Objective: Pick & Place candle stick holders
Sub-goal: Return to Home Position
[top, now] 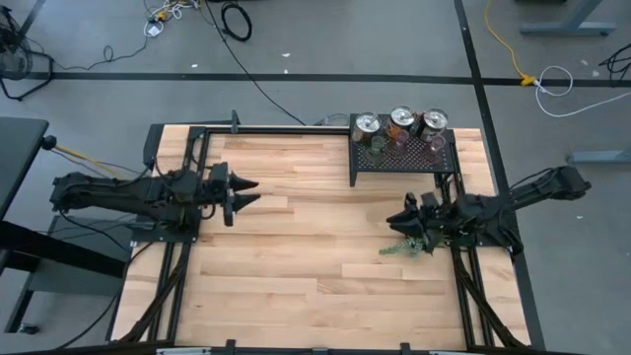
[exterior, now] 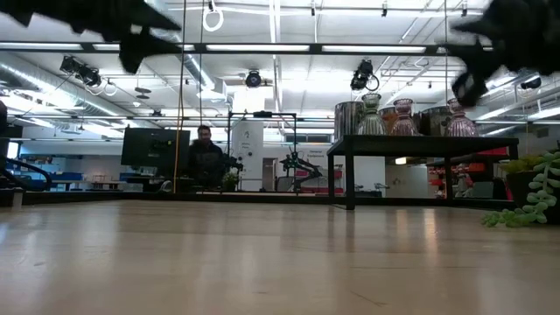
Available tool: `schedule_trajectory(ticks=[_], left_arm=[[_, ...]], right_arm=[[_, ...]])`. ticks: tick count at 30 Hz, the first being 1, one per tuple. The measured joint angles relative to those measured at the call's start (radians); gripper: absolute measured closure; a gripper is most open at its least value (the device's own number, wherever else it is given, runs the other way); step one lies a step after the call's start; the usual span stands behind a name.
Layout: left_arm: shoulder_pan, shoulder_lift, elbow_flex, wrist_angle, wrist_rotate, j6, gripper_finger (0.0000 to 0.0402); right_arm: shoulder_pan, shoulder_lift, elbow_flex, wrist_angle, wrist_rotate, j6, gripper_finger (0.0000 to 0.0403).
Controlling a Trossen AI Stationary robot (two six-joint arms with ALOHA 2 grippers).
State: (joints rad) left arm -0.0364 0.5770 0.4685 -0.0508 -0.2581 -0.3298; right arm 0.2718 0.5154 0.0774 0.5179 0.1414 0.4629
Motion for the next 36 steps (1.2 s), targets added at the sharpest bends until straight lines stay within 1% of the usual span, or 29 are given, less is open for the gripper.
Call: schedule_trajectory(ticks=[1,2,5,7,10,12,15,18,23,27,31,36], left_arm=[[0.000,-0.024,-0.036,-0.003,0.000,0.000,0.0209],[0.000,-0.048,-0.074,-0.005,0.001,0.000,0.0209],[0.000,-0.118,-0.179,-0.002,0.000,0.000,0.0209],[0.000,-0.160,-0.249,-0.003,0.001,0.000,0.0209],[0.000,-0.208,-0.348,-0.004,0.000,0.000,0.0209],[0.000,-0.242,-0.412,-0.007,0.001,0.000,0.0209],[0.002,-0.257,-0.446,0.109,0.022,0.000,0.0209],[0.000,-0.313,-0.448,0.171,0.042,0.000,0.0209],[0.001,-0.457,-0.459,0.158,0.046,0.000,0.0209],[0.001,-0.579,-0.459,0.132,0.045,-0.001,0.0209],[-0.010,-0.577,-0.459,0.215,0.036,0.000,0.0209],[-0.014,-0.577,-0.460,0.212,0.037,0.000,0.0209]], right_arm=[[0.000,-0.025,-0.049,-0.004,0.003,0.000,0.0309],[0.000,-0.055,-0.066,-0.082,0.012,0.000,0.0309],[0.000,-0.141,-0.054,-0.384,0.022,-0.001,0.0309],[-0.001,-0.186,-0.062,-0.499,0.022,-0.006,0.0309],[0.000,-0.261,-0.062,-0.432,-0.035,-0.007,0.0309],[0.000,-0.327,-0.060,-0.432,-0.053,0.001,0.0309],[0.000,-0.426,-0.062,-0.439,-0.052,0.000,0.0309],[0.000,-0.518,-0.061,-0.433,-0.051,0.000,0.0309],[0.002,-0.516,-0.062,-0.326,-0.045,0.000,0.0309],[-0.010,-0.516,-0.061,-0.302,-0.046,0.000,0.0309],[-0.010,-0.515,-0.061,-0.303,-0.018,0.000,0.0309],[-0.010,-0.511,-0.061,-0.308,-0.024,0.000,0.0309]])
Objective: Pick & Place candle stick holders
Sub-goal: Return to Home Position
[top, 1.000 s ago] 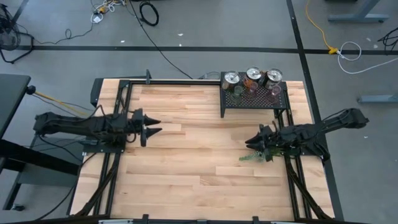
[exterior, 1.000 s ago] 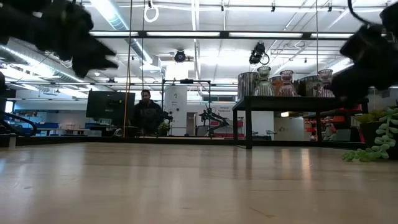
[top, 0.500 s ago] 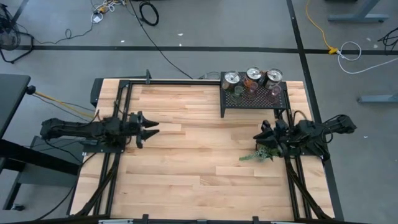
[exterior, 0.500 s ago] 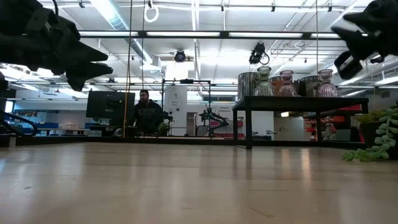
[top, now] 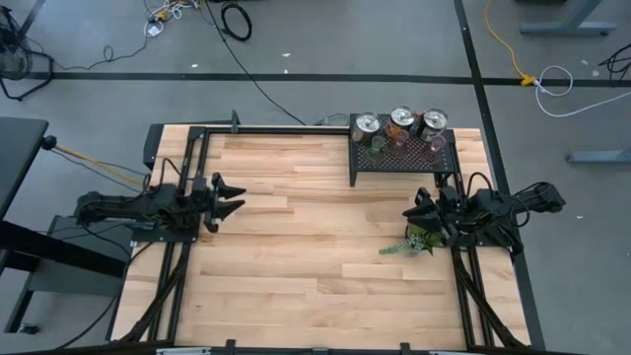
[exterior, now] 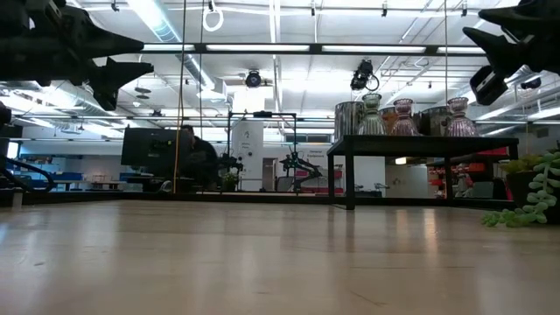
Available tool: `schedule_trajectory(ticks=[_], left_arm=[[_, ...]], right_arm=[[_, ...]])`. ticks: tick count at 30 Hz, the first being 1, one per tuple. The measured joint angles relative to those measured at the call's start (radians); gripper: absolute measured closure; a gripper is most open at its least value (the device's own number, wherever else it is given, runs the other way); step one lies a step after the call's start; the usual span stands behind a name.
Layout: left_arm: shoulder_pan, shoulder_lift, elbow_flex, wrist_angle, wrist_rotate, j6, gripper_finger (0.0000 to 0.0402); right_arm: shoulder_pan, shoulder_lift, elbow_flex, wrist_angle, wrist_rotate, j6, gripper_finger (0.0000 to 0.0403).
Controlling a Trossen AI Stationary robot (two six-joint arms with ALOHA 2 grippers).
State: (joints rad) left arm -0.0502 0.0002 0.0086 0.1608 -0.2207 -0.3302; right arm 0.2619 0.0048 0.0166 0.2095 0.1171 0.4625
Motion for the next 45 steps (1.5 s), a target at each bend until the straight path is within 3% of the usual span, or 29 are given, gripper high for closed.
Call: schedule_trajectory(ticks=[8,14,18,27,45], left_arm=[[0.000,0.000,0.000,-0.001,0.000,0.000,0.0209],[0.000,0.000,0.000,-0.002,0.000,0.000,0.0209],[0.003,0.000,-0.001,-0.002,0.000,0.000,0.0209],[0.003,0.000,-0.001,-0.001,-0.003,0.000,0.0209],[0.003,0.000,-0.001,-0.001,0.002,0.010,0.0209]], right_arm=[[0.000,0.000,0.000,-0.001,0.029,-0.058,0.0309],[0.000,0.000,0.000,-0.070,0.263,-0.464,0.0309],[0.000,0.000,0.000,-0.146,0.333,-0.630,0.0309],[0.000,0.005,-0.001,-0.147,0.248,-0.646,0.0309],[0.000,0.005,-0.001,-0.144,0.250,-0.644,0.0309]])
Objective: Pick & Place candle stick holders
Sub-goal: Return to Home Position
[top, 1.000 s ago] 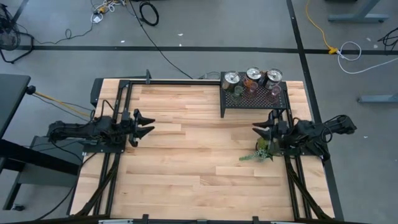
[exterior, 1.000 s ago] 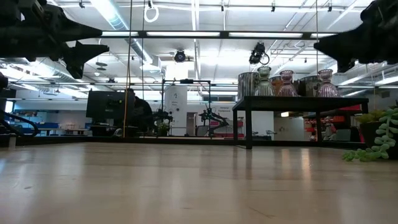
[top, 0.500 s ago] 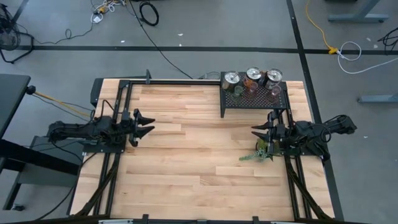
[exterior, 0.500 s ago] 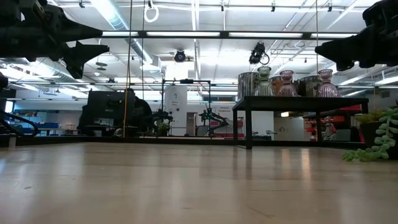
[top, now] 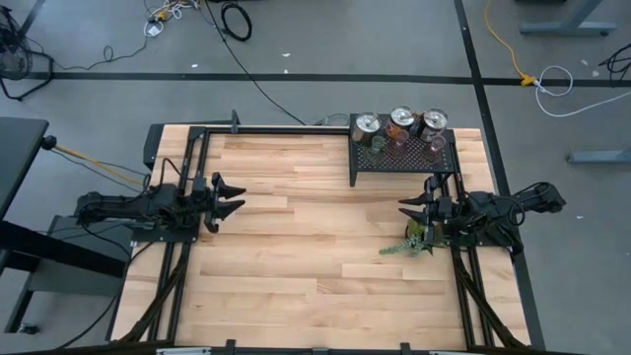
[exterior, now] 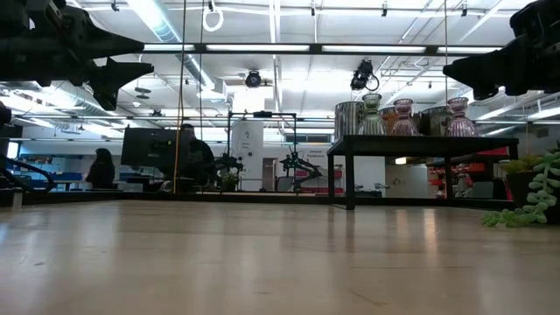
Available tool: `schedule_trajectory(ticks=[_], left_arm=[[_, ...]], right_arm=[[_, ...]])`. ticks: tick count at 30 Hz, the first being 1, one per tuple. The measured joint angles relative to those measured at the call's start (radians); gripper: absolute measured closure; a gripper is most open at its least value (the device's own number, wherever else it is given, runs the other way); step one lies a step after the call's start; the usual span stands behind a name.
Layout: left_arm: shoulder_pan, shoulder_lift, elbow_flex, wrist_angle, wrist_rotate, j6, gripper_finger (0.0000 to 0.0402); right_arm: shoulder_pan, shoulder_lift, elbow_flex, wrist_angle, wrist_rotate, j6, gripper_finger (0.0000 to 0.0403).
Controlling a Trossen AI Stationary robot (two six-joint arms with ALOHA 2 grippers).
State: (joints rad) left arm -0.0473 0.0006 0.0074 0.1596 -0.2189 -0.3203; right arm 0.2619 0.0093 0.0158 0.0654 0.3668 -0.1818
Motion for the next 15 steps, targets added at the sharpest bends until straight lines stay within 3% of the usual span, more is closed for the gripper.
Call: schedule_trajectory(ticks=[9,15], left_arm=[[0.001,0.004,0.001,-0.110,0.049,0.172,0.0209],[-0.005,0.001,0.001,-0.129,0.119,0.410,0.0209]], right_arm=[[0.000,0.000,0.000,0.001,0.001,0.000,0.0309],[0.000,0.000,0.000,0.001,0.001,0.000,0.0309]])
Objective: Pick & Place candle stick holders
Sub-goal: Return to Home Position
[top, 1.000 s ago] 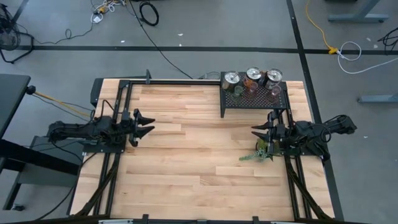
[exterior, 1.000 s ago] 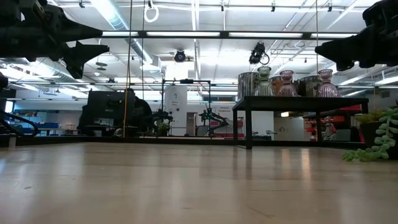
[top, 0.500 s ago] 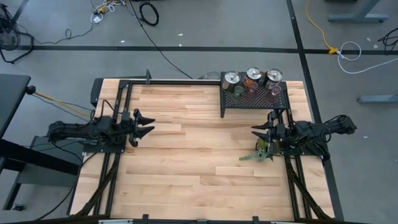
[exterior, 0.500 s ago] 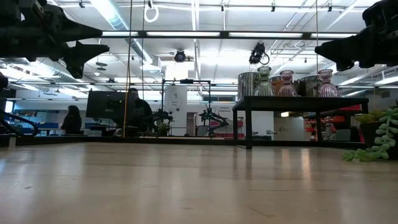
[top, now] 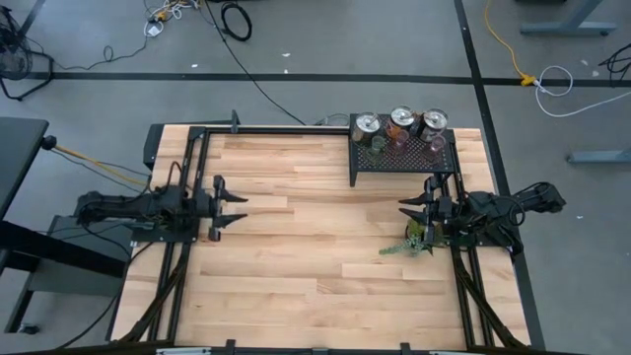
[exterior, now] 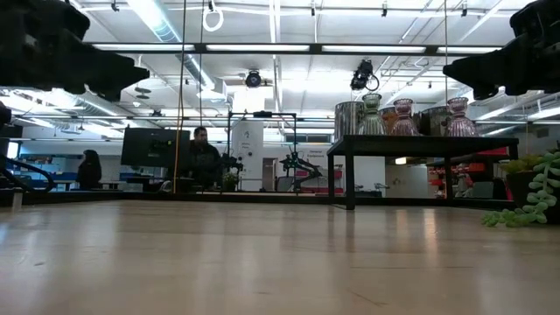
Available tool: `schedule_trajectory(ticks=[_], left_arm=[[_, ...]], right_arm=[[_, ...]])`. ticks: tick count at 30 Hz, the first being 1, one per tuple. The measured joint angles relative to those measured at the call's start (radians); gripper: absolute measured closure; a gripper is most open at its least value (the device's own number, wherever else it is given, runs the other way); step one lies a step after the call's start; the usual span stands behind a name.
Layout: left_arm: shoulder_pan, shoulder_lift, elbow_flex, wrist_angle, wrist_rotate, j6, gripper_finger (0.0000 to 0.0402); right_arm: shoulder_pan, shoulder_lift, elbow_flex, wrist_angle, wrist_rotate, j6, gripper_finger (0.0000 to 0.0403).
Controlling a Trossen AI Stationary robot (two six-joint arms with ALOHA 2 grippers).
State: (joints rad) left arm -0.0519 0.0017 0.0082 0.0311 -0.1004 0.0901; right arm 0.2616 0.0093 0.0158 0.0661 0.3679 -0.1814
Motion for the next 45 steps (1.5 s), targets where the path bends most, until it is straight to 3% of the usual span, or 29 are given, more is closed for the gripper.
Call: schedule_trajectory(ticks=[3,45], left_arm=[[-0.011,0.000,0.000,0.004,0.001,0.077,0.0209],[-0.015,0.004,-0.001,0.031,-0.003,0.078,0.0209]], right_arm=[[0.000,0.000,0.000,0.000,-0.001,0.000,0.0309],[0.000,0.000,0.001,0.000,-0.002,0.000,0.0309]])
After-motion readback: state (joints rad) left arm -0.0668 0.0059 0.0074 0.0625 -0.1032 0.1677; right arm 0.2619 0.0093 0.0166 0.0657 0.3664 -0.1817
